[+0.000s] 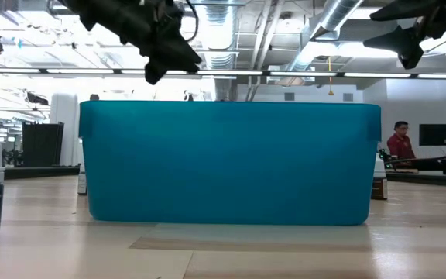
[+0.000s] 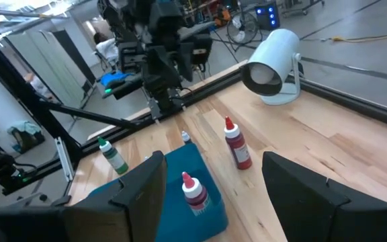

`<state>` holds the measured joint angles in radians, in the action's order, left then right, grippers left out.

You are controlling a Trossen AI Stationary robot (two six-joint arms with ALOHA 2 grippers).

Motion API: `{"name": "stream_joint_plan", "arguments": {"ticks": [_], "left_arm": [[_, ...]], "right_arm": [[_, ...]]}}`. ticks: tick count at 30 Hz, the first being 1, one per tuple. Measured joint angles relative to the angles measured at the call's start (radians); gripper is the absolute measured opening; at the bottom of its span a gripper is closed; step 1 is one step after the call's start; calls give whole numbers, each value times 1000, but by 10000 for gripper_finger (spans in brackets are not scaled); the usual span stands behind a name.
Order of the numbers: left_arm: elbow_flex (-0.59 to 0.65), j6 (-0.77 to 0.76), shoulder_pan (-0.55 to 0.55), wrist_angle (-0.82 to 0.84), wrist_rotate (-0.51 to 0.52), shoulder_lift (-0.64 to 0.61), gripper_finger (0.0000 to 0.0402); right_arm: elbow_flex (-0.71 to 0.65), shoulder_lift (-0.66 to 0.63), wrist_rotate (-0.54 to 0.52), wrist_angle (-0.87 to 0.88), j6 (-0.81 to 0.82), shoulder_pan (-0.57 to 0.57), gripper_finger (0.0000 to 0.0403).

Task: Pick & Place food coloring
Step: Put the big red food coloring bottle into the blue container

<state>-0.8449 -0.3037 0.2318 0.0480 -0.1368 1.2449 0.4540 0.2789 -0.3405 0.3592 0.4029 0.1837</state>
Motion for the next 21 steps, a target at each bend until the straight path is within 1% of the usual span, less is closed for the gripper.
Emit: {"name": "stream_joint_plan", "arguments": {"ticks": [2, 4, 7, 9, 12, 14, 21], "left_arm": [[-13, -7, 12, 1, -12, 28, 87], [-18, -50, 22, 0, -30, 47, 87], [-22, -57, 35, 6, -46, 60, 87], [-22, -39, 41, 8, -63, 63, 87], [-22, 29, 41, -2, -120, 63, 87], [-22, 25, 40, -1, -139, 63, 87], [-22, 25, 41, 1, -143, 63, 87]], "right_arm": [[0, 0, -1, 0, 0, 0, 235], [0, 1, -1, 2, 1, 0, 235], [0, 1, -1, 3, 0, 0, 235], [0, 1, -1, 4, 0, 0, 235], [0, 1, -1, 6, 0, 0, 235], [0, 1, -1, 6, 1, 0, 235], [0, 1, -1, 6, 1, 0, 235]]}}
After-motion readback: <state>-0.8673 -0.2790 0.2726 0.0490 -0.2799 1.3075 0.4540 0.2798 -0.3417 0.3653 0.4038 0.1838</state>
